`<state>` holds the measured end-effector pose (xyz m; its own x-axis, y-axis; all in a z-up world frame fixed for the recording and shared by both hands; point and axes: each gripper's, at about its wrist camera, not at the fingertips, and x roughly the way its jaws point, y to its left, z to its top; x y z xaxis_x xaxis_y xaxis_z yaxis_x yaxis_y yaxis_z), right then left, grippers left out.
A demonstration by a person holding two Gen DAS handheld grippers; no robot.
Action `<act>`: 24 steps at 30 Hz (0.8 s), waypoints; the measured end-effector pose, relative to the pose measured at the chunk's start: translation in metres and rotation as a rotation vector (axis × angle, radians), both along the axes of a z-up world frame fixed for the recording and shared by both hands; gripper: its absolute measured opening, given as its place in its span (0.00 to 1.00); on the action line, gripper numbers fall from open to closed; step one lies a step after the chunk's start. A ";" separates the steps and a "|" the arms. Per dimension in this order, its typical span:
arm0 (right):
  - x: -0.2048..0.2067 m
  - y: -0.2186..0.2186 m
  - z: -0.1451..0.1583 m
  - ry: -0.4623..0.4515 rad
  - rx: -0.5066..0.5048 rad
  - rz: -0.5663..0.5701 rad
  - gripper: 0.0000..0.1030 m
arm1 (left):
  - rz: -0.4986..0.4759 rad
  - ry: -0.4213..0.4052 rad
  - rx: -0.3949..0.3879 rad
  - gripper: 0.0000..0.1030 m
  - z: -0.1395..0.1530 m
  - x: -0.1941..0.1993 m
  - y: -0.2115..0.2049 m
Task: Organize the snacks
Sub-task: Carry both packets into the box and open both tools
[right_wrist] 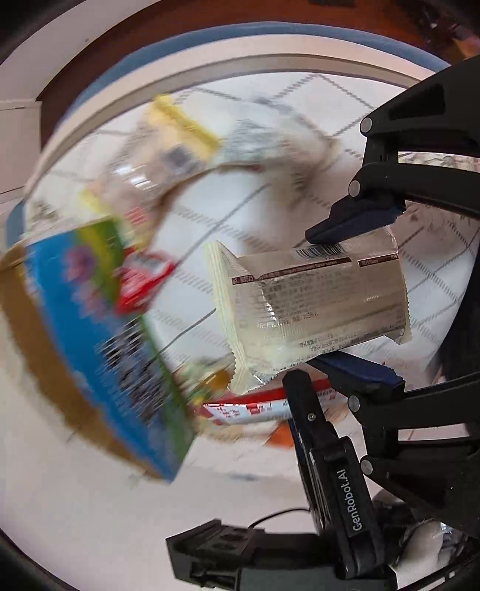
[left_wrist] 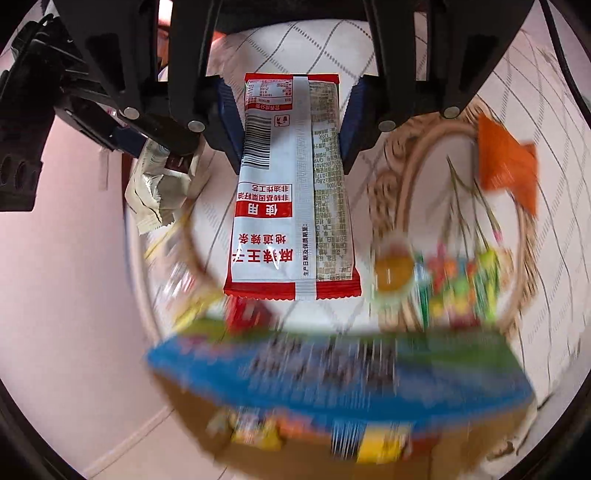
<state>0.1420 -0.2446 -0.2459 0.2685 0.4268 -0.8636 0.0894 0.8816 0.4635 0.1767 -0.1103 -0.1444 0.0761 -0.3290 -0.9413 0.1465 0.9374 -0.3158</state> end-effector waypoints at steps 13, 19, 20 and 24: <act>0.117 -0.010 0.120 -0.246 -0.054 -0.025 0.59 | -0.015 -0.208 0.049 0.44 0.097 0.143 -0.025; 0.185 -0.007 0.119 -0.237 -0.122 -0.026 0.59 | -0.015 -0.110 0.095 0.44 0.059 0.215 -0.034; 0.195 -0.006 0.112 -0.223 -0.133 -0.027 0.59 | -0.012 -0.090 0.106 0.44 0.050 0.224 -0.035; 0.229 -0.004 0.087 -0.166 -0.169 -0.033 0.59 | 0.012 0.042 0.112 0.44 -0.007 0.256 -0.037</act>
